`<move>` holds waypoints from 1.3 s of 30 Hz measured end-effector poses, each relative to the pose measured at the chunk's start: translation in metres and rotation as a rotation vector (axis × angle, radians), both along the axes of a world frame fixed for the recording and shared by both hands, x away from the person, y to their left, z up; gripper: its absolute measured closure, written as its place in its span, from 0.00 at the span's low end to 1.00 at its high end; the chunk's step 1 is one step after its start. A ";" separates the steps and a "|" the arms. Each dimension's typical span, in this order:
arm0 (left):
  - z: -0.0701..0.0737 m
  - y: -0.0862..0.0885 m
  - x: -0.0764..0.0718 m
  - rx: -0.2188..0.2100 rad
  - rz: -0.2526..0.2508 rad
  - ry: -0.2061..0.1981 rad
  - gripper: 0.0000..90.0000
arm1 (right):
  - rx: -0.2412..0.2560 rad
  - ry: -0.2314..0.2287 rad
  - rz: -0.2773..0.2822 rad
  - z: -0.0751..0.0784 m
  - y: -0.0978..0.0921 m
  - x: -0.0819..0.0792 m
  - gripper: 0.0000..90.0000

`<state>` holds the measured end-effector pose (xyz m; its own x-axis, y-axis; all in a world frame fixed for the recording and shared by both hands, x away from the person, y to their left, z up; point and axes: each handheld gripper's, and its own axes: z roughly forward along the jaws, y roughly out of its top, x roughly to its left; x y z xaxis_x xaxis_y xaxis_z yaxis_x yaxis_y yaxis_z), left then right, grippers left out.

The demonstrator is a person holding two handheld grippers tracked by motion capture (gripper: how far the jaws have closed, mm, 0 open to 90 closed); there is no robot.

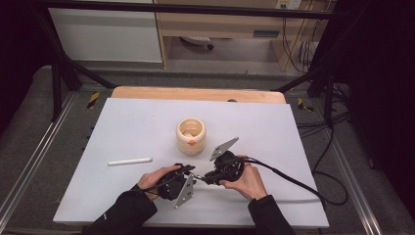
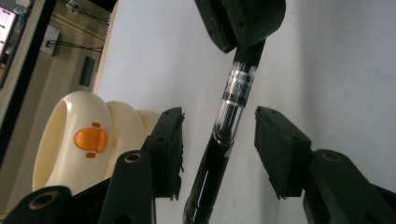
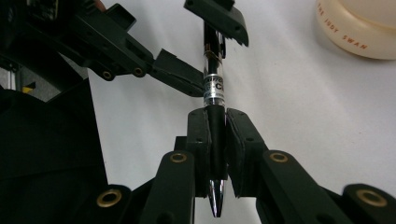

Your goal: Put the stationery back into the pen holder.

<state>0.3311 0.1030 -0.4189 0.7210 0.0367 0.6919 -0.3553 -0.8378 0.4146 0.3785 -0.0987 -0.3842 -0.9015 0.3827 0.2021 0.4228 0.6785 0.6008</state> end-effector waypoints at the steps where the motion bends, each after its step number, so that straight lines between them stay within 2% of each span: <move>1: -0.001 -0.001 -0.001 0.010 -0.006 -0.013 0.60 | 0.001 -0.001 0.004 0.000 0.001 0.000 0.89; 2: -0.002 -0.002 -0.002 0.008 -0.015 -0.020 0.62 | -0.001 0.002 0.005 0.001 0.002 0.000 0.89; 5: -0.005 -0.004 -0.004 0.047 -0.032 -0.061 0.66 | 0.001 -0.004 0.004 0.002 0.003 0.001 0.89; 9: -0.007 -0.006 -0.007 0.065 -0.051 -0.088 0.72 | -0.009 0.001 0.009 0.001 0.003 0.000 0.89; 13: -0.010 -0.009 -0.010 0.099 -0.070 -0.135 0.75 | -0.014 0.004 0.012 0.001 0.003 -0.001 0.89; 15: -0.012 -0.010 -0.011 0.100 -0.081 -0.157 0.81 | -0.018 0.008 0.010 0.001 0.003 -0.001 0.89; 17: -0.012 -0.010 -0.012 0.110 -0.083 -0.168 0.86 | -0.018 0.008 0.013 0.000 0.004 -0.001 0.89; 21: -0.014 -0.011 -0.013 0.121 -0.087 -0.183 0.87 | -0.020 0.016 0.009 0.000 0.004 -0.001 0.89; 30: -0.012 -0.009 -0.013 0.113 -0.080 -0.168 0.87 | -0.005 0.038 -0.004 0.000 0.004 0.000 0.88; 36: -0.012 -0.008 -0.011 0.109 -0.051 -0.146 0.87 | 0.024 0.014 -0.008 0.004 -0.001 -0.002 0.79; 39: -0.011 -0.006 -0.010 0.098 -0.031 -0.121 0.87 | 0.059 -0.011 -0.043 0.010 -0.009 -0.002 0.74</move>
<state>0.3210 0.0965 -0.4301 0.6319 -0.0566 0.7730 -0.4241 -0.8600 0.2838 0.3761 -0.1078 -0.3745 -0.8868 0.4086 0.2161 0.4440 0.6233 0.6437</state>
